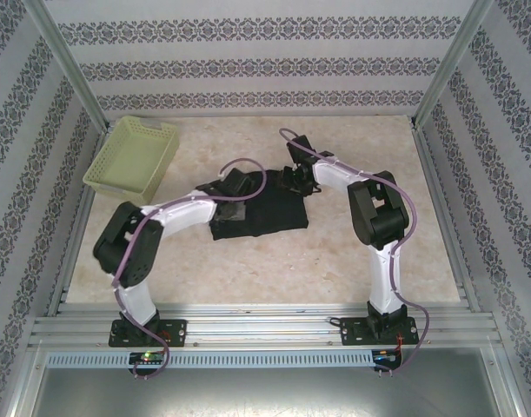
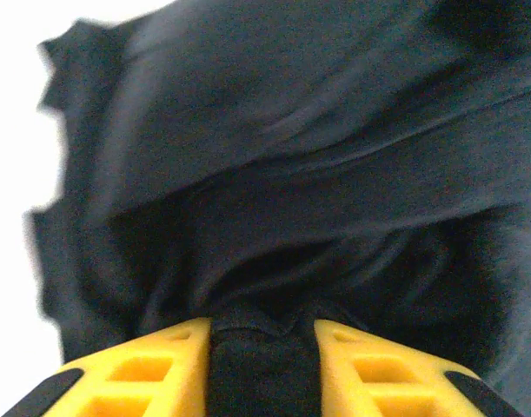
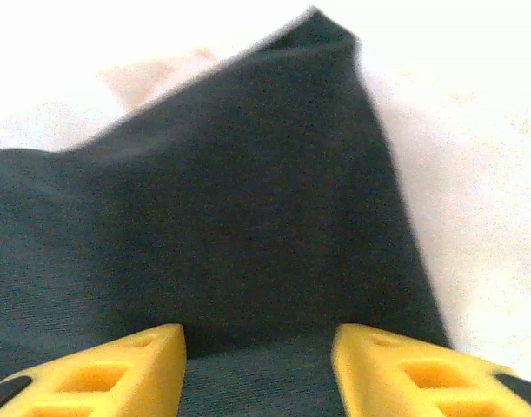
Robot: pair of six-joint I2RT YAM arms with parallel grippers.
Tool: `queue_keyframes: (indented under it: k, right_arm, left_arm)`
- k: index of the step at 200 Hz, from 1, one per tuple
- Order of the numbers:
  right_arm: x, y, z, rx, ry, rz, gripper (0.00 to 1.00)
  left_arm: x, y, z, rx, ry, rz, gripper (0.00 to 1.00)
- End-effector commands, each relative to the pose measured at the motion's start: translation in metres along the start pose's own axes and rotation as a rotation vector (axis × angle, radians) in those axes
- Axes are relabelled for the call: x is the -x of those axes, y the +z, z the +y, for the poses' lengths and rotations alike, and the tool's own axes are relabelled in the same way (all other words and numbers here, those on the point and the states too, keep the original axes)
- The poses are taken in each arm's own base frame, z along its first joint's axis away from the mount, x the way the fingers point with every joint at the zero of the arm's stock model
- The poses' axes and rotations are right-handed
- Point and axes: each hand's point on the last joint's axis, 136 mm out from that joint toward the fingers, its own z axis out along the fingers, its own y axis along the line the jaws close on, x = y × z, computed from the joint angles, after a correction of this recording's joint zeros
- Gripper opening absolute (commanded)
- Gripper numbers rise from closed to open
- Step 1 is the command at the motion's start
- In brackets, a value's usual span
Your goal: Fold the inside-out t-shirt
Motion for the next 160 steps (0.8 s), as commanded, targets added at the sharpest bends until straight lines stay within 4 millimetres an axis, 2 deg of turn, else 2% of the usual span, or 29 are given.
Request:
queue_keyframes:
  k: [1, 19, 39, 49, 61, 79, 93, 105, 119, 135, 160]
  right_arm:
    - [-0.010, -0.006, -0.020, -0.063, 0.033, -0.013, 0.52]
    - [-0.019, -0.009, -0.024, -0.069, 0.031, -0.011, 0.51]
    - [-0.029, -0.018, -0.022, -0.067, 0.007, -0.020, 0.50]
    - [-0.030, -0.027, -0.017, -0.072, -0.024, -0.040, 0.50]
    - [-0.028, -0.041, -0.006, -0.074, -0.086, -0.079, 0.51]
    - [-0.022, -0.057, 0.013, -0.085, -0.172, -0.133, 0.51]
    - [-0.015, -0.062, 0.024, -0.088, -0.212, -0.159, 0.51]
    - [-0.008, -0.059, 0.029, -0.072, -0.202, -0.161, 0.51]
    - [0.001, -0.053, 0.032, -0.038, -0.172, -0.157, 0.51]
    - [0.011, -0.043, 0.035, 0.025, -0.128, -0.141, 0.51]
    - [0.021, -0.025, 0.035, 0.070, -0.086, -0.111, 0.50]
  left_arm:
    - [-0.008, -0.021, 0.031, 0.036, -0.107, -0.071, 0.28]
    - [-0.024, -0.032, 0.048, 0.041, -0.154, -0.086, 0.27]
    - [-0.037, -0.044, 0.065, 0.055, -0.200, -0.108, 0.32]
    - [-0.034, -0.054, 0.070, 0.052, -0.216, -0.136, 0.32]
    - [-0.022, -0.068, 0.066, 0.017, -0.211, -0.174, 0.33]
    - [0.000, -0.093, 0.041, -0.068, -0.160, -0.233, 0.35]
    - [0.014, -0.108, 0.006, -0.143, -0.083, -0.269, 0.39]
    - [0.023, -0.111, -0.025, -0.222, -0.048, -0.270, 0.42]
    - [0.028, -0.101, -0.059, -0.338, -0.058, -0.238, 0.43]
    - [0.036, -0.084, -0.085, -0.408, -0.073, -0.219, 0.44]
    - [0.050, -0.048, -0.106, -0.451, -0.099, -0.197, 0.44]
